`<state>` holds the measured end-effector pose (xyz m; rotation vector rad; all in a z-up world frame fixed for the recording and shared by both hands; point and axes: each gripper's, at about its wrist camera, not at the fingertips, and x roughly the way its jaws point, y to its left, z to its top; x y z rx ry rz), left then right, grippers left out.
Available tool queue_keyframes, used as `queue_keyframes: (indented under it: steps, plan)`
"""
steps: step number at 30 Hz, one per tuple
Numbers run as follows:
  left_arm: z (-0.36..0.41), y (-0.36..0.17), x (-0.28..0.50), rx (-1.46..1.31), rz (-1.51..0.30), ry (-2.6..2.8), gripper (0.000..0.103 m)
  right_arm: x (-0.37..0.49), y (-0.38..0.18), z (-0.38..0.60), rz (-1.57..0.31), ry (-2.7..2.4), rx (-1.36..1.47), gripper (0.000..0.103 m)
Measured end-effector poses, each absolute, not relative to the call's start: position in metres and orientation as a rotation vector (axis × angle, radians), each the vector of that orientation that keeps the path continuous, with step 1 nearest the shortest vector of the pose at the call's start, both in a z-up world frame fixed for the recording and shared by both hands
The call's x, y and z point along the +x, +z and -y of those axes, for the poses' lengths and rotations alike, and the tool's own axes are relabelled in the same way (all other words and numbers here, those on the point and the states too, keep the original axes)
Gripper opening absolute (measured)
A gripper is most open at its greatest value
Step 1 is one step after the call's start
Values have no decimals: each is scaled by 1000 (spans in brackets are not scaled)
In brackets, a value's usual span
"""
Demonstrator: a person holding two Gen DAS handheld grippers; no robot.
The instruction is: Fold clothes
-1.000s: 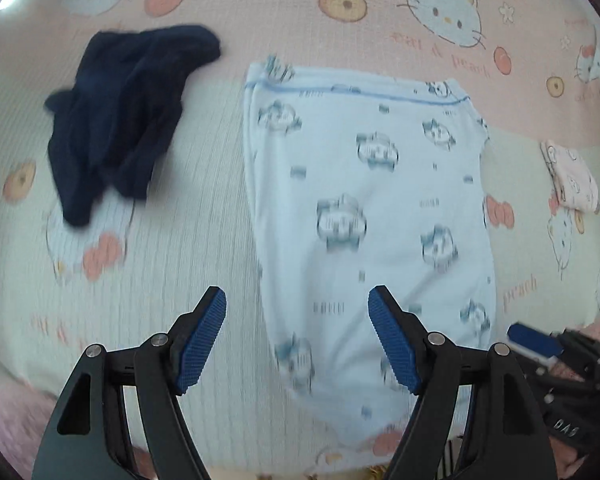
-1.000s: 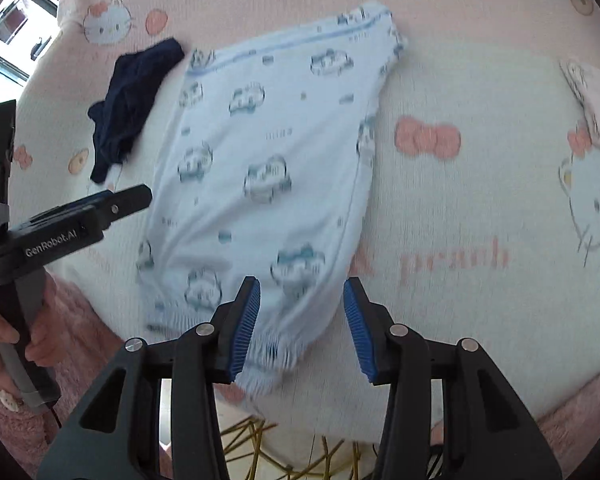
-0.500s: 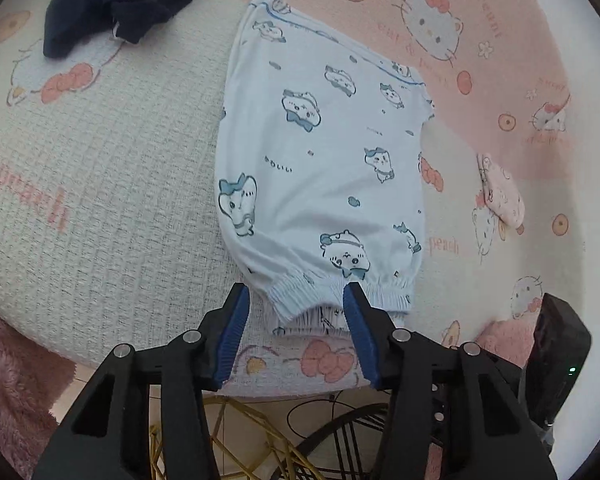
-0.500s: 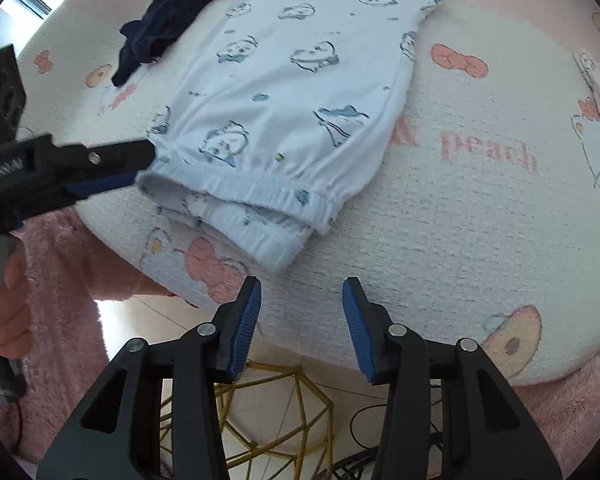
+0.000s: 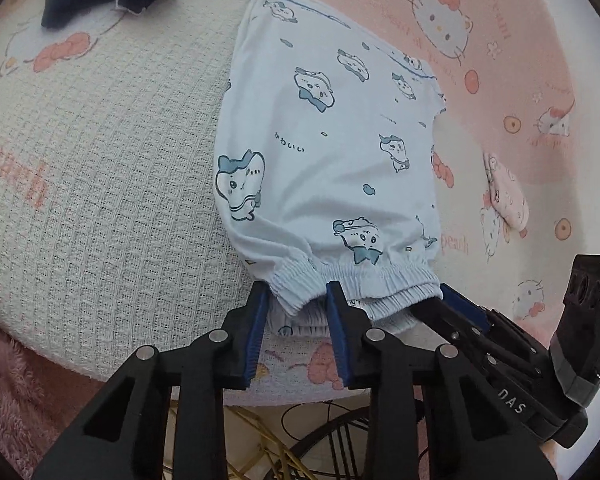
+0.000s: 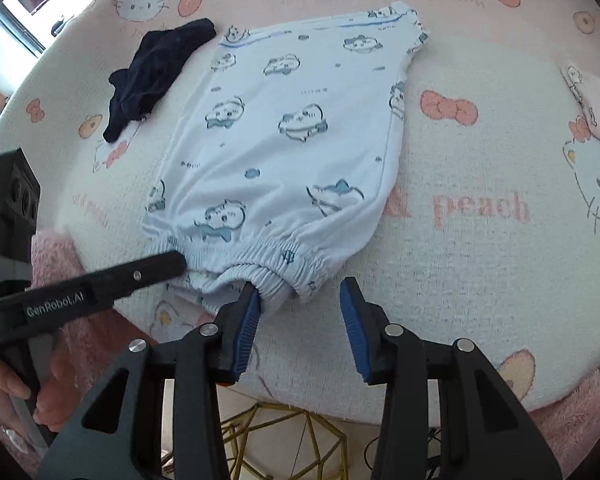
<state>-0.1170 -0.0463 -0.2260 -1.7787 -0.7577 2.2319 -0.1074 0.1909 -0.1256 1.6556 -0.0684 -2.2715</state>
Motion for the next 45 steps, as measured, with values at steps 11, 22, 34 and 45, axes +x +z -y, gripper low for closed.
queue_keyframes:
  steps: [11,22,34,45]
  plan:
    - [55,-222,-120,-1720,868,2182,19,-101,-136,-206,137,-2266,1609,18]
    - [16,-174,-112,-1583,523,2294,26,-102,-122,-223,305,-2196,1627,19]
    - [-73,-188,-103,-1614,34,2165,28,-101,-121,-257,535,-2169,1651,22]
    - [-78,-216,-117,-1608,81,2175,27,-106,-116,-268,530,-2230,1649,24]
